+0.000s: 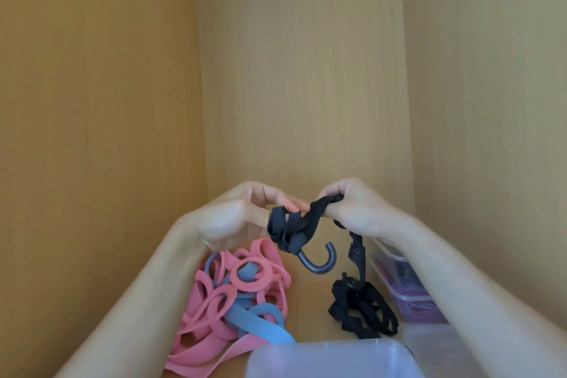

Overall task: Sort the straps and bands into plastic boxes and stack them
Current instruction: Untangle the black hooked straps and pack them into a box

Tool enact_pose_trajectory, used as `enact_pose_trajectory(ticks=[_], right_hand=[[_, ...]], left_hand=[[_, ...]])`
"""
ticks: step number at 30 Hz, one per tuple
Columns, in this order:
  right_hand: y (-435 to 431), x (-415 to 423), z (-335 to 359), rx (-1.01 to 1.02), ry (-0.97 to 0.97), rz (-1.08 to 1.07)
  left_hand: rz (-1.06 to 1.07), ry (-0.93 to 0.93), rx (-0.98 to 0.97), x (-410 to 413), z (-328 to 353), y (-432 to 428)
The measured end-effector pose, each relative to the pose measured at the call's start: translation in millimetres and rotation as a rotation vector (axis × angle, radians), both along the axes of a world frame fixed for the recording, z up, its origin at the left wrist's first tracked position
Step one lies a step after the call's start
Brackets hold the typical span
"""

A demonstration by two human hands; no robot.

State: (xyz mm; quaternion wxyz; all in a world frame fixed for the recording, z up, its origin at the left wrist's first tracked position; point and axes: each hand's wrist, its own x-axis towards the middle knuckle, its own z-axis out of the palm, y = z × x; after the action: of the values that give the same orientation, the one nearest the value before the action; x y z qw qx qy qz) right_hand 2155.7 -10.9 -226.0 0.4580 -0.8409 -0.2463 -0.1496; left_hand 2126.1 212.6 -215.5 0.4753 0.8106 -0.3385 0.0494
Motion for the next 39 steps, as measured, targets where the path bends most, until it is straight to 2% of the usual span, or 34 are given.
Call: enact_pose_trajectory(ticks=[6,9,14,20,25,30,34,39], right_hand=[[13.0,0.4,0.0,-0.041,-0.183,-0.139],[16.7,-3.5,1.4,-0.095,-0.222,-0.173],[21.5,-11.7,1.1,-0.085,-0.246,-0.070],[21.6,-14.4,3.7,-0.014,-0.200,0.009],[19.4,-14.8,6.0,0.116,-0.065,0.125],[17.0,-16.2,7.5,0.260,0.013,0.124],[17.3,-18.0,6.7,0.253,0.006,0.145],[24.7,-24.8,6.0,0.173,0.116,0.416]], left_hand=[[0.189,-0.052,0.153,8.1,-2.7,-8.6],[0.286,-0.108,0.076,4.2,-0.3,-7.2],[0.480,-0.230,-0.050,7.7,-2.4,-10.3],[0.552,-0.317,-0.212,12.0,-3.2,-13.0],[0.588,-0.357,-0.231,14.5,-5.3,-14.8],[0.580,-0.311,-0.217,20.6,-8.9,-8.0],[0.603,-0.295,-0.205,22.9,-11.7,-6.5],[0.690,-0.338,-0.379,22.3,-6.4,-6.5]])
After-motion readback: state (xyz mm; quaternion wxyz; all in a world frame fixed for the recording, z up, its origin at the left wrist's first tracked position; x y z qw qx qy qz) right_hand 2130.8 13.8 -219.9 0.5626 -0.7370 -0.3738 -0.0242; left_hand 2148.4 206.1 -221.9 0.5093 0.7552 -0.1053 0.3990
